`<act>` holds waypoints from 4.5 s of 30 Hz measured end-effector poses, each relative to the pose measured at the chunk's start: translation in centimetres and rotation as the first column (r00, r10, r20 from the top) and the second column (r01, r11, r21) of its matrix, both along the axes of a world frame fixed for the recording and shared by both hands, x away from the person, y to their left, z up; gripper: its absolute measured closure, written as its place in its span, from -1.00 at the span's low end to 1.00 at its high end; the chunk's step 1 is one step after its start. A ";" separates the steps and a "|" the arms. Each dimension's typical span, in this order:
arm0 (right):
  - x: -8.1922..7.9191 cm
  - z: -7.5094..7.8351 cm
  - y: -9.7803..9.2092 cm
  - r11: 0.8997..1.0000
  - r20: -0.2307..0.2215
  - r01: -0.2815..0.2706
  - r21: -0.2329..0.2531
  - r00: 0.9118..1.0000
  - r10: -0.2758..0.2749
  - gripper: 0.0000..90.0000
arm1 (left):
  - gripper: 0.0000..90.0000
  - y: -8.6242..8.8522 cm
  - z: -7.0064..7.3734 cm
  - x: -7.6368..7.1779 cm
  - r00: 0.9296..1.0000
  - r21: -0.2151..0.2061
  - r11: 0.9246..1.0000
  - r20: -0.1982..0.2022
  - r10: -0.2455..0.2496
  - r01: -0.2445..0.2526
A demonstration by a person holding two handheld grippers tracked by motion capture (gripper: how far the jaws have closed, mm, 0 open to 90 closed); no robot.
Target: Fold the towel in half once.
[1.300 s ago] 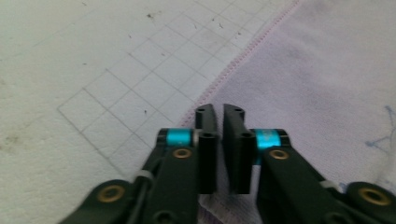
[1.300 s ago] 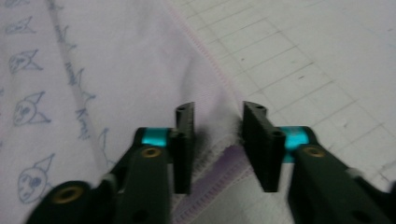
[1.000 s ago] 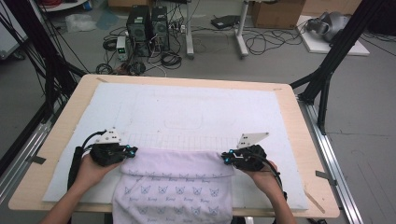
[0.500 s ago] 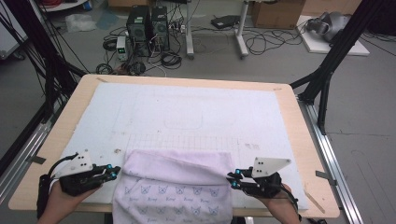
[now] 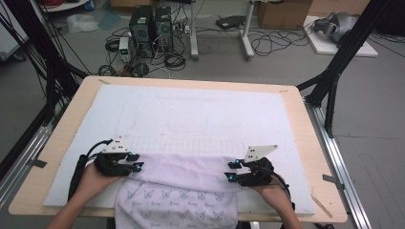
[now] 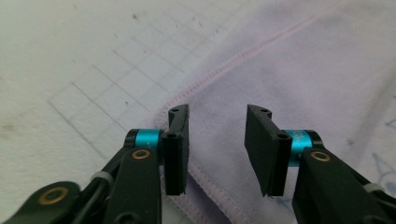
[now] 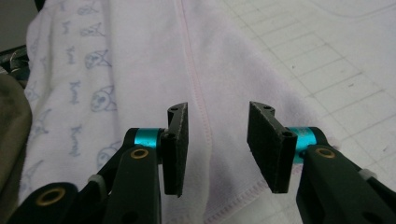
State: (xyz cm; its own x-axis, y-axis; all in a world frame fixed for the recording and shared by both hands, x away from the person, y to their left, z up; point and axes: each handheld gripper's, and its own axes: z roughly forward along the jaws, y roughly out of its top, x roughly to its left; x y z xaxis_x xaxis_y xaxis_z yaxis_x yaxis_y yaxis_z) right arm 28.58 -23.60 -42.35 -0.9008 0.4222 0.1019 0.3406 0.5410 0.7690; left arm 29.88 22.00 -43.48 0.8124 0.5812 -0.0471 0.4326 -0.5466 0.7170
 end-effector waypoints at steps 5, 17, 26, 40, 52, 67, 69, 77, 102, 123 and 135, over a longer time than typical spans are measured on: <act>0.2 -0.5 0.1 1.000 -0.009 0.000 -0.004 1.000 0.000 0.28 | 0.92 0.0 0.2 -0.2 1.000 -0.015 1.000 -0.002 -0.007 0.007; -1.0 -0.5 0.5 1.000 -0.006 -0.016 -0.004 1.000 0.016 0.25 | 0.95 2.1 3.0 -5.6 0.996 -0.095 0.995 0.087 -0.029 0.038; -0.5 0.0 1.0 1.000 0.008 -0.016 0.012 1.000 0.016 0.24 | 0.36 2.6 2.9 -5.7 0.997 -0.090 0.996 0.071 -0.021 0.028; -1.5 -0.7 0.5 0.997 -0.013 -0.062 -0.043 0.998 0.061 0.83 | 0.88 0.1 1.0 -4.0 0.993 -0.025 0.993 0.029 -0.118 0.119; -5.7 2.3 -1.1 0.987 0.028 -0.140 0.073 0.990 0.139 0.52 | 0.50 2.6 3.9 -9.6 0.987 -0.101 0.985 0.093 -0.132 0.141; 1.4 0.7 -0.7 0.997 0.017 0.061 0.039 0.998 -0.062 0.22 | 0.15 1.6 1.6 -2.1 0.992 -0.035 0.999 0.129 0.008 -0.003; 2.0 0.4 -0.7 0.996 0.030 0.080 0.026 0.996 -0.081 0.19 | 0.14 1.6 1.0 -1.1 0.992 -0.033 0.999 0.121 0.027 -0.023; 2.9 -0.7 -1.1 0.992 0.030 0.127 0.025 0.991 -0.127 0.05 | 0.11 2.1 0.2 1.3 0.989 -0.051 0.994 0.102 0.105 -0.100; 2.9 -2.4 -0.6 0.991 0.001 0.128 -0.050 0.992 -0.128 0.29 | 0.31 3.4 -1.1 1.6 0.995 -0.067 0.993 0.026 0.096 -0.095; 3.1 -1.9 -0.6 0.994 -0.022 0.108 -0.031 0.994 -0.109 0.89 | 0.84 2.0 -0.4 1.2 0.994 -0.021 0.995 0.049 0.097 -0.096; 6.9 0.5 -1.5 0.979 0.033 0.197 -0.057 0.980 -0.195 0.91 | 0.85 1.0 2.8 6.0 0.972 -0.033 0.980 0.120 0.200 -0.198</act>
